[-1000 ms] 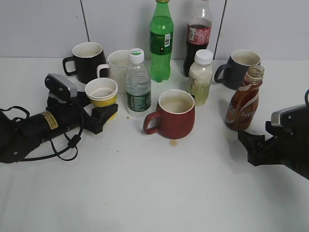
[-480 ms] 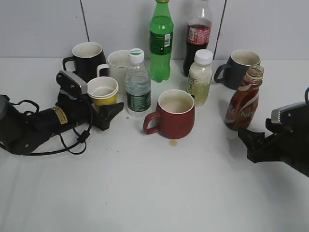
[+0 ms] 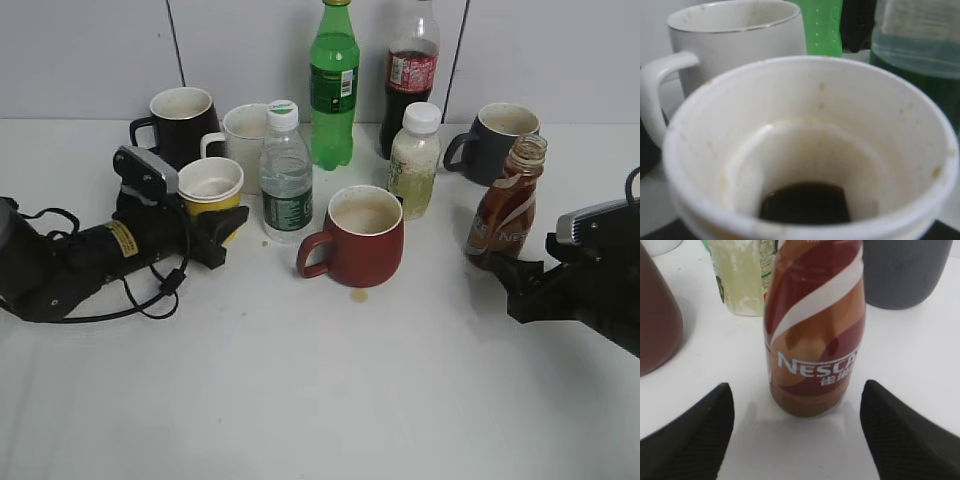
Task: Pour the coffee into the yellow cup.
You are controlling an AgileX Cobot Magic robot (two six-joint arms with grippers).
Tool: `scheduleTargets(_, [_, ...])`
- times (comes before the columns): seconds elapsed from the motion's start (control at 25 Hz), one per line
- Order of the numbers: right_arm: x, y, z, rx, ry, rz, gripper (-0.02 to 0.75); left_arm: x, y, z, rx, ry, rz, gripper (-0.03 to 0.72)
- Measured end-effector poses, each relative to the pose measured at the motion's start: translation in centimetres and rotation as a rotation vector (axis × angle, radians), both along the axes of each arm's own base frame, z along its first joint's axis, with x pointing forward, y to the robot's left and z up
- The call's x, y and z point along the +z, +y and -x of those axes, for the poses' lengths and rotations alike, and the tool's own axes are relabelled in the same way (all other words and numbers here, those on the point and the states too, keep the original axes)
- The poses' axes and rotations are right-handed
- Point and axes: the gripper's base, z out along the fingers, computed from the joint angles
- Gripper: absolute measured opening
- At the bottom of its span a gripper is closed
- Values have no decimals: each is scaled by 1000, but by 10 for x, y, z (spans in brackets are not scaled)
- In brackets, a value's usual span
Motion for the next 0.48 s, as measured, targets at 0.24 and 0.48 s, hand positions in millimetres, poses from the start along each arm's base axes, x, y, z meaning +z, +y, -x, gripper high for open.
scheduleTargets(0.24, [1,1,-3,7,-11,-1,594,13,3,12,1,1,5,398])
scheduleTargets(0.48, [4,3,-26,-4,-65,-24,608,33,7,30,-1,-13,17,398])
